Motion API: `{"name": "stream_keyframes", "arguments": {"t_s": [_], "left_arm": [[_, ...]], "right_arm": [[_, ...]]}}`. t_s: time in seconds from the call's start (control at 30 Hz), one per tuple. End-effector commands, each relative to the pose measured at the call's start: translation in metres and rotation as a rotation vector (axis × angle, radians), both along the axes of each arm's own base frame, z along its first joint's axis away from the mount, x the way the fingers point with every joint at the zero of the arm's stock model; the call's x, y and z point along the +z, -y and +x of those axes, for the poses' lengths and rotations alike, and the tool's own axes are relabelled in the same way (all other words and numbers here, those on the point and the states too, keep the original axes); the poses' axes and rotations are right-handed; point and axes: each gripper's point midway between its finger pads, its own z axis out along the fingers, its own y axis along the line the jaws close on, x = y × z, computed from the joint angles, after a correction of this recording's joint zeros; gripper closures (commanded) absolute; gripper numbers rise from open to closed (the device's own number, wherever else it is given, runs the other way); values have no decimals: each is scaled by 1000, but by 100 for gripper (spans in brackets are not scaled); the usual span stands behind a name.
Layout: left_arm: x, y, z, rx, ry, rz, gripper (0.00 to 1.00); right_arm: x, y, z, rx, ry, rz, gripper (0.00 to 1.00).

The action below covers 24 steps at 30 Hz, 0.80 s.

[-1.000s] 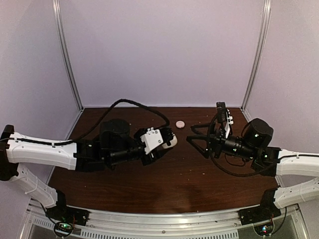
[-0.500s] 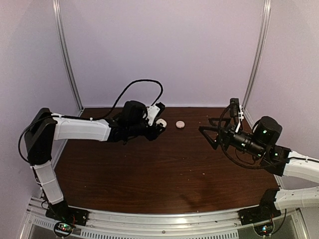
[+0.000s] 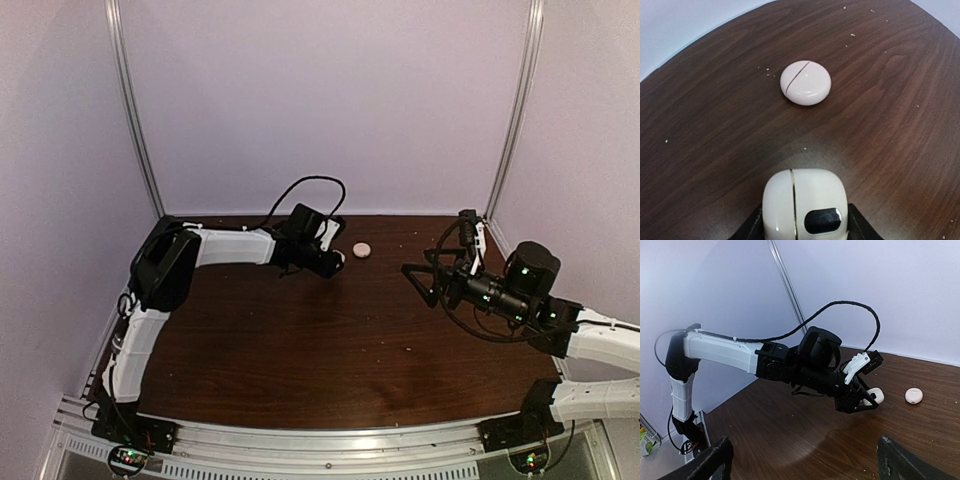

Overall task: Insert the wireless bluetooth earbuds into the charging case
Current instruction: Place the charging case with the earbuds at the center of the board.

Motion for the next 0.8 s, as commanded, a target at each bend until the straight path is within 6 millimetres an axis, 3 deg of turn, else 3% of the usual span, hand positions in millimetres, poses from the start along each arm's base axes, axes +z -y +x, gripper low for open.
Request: {"name": "stream_keyframes", "arguments": {"t_s": [0.0, 0.23, 0.33, 0.43, 0.57, 0.7, 0.77], "left_arm": [[-14, -2, 23, 32, -47, -4, 78], [-28, -6, 47, 82, -78, -14, 76], [-33, -9, 55, 100, -80, -14, 71], [-34, -11, 61, 110, -78, -11, 55], [-25, -11, 64, 112, -58, -3, 26], [8, -14, 68, 112, -3, -10, 4], [35, -14, 68, 108, 28, -31, 2]], "right_arm": [[-6, 5, 3, -24, -4, -5, 0], [-12, 5, 5, -27, -13, -15, 0], [-13, 5, 7, -30, -15, -21, 0], [-15, 5, 10, -39, -26, -26, 0], [-19, 5, 15, -48, -51, -33, 0], [-20, 8, 25, -68, -82, -35, 0], [-21, 12, 34, -100, -108, -36, 0]]}}
